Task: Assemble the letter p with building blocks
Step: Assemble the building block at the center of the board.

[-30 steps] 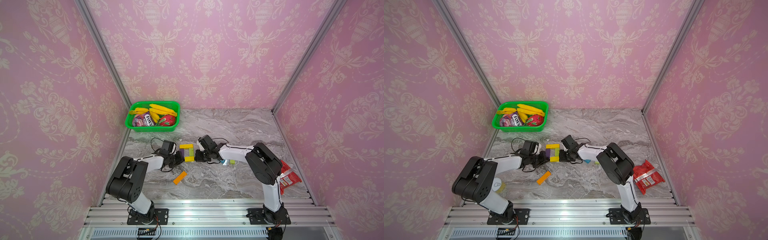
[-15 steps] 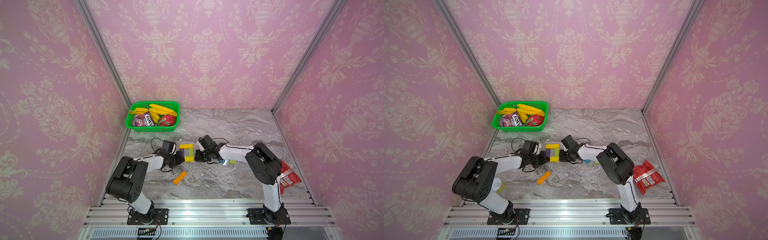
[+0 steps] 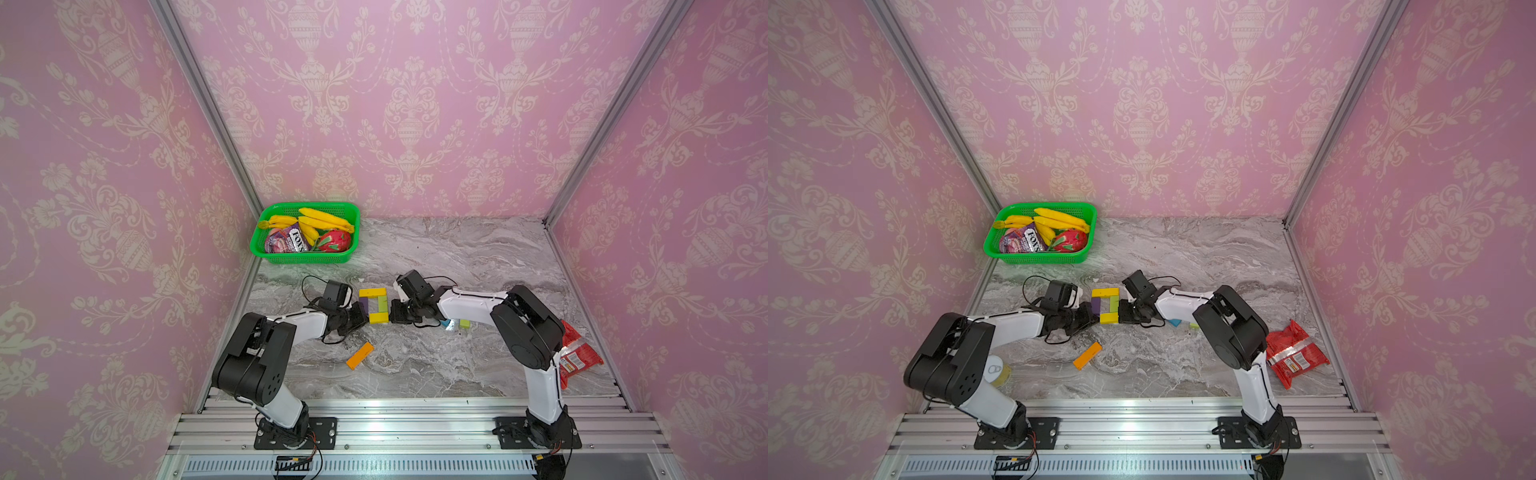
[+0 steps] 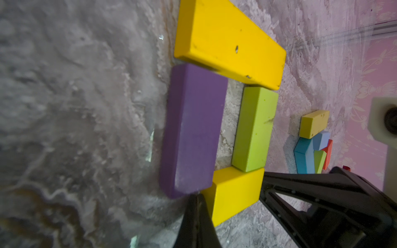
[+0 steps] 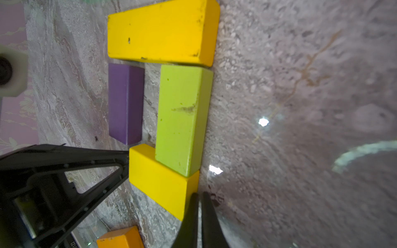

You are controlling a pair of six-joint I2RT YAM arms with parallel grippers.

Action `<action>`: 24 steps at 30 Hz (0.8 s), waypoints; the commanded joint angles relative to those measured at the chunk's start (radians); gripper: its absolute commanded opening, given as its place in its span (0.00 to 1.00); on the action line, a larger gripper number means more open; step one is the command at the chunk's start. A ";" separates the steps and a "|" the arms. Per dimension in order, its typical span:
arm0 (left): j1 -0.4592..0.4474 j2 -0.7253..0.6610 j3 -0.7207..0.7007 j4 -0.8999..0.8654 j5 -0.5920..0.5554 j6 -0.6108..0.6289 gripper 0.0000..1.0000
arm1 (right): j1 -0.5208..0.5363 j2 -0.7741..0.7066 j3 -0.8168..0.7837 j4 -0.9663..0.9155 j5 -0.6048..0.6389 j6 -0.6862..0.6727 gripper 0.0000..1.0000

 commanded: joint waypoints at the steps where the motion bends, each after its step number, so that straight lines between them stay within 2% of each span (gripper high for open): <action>1: -0.007 -0.040 0.001 -0.050 -0.046 0.015 0.00 | -0.003 0.025 -0.044 -0.110 0.058 -0.013 0.10; 9: -0.006 -0.094 -0.023 -0.076 -0.052 0.020 0.00 | -0.007 -0.016 -0.064 -0.146 0.125 -0.024 0.10; 13: -0.006 -0.167 -0.053 -0.140 -0.077 0.033 0.00 | -0.006 -0.083 -0.146 -0.150 0.149 -0.035 0.10; 16: -0.007 -0.250 -0.075 -0.217 -0.101 0.047 0.00 | 0.013 -0.151 -0.198 -0.149 0.101 -0.100 0.10; 20: -0.007 -0.374 -0.121 -0.324 -0.130 0.050 0.00 | 0.105 -0.193 -0.185 -0.250 0.064 -0.205 0.10; 24: -0.008 -0.438 -0.153 -0.390 -0.124 0.054 0.00 | 0.164 -0.175 -0.182 -0.223 -0.049 -0.193 0.10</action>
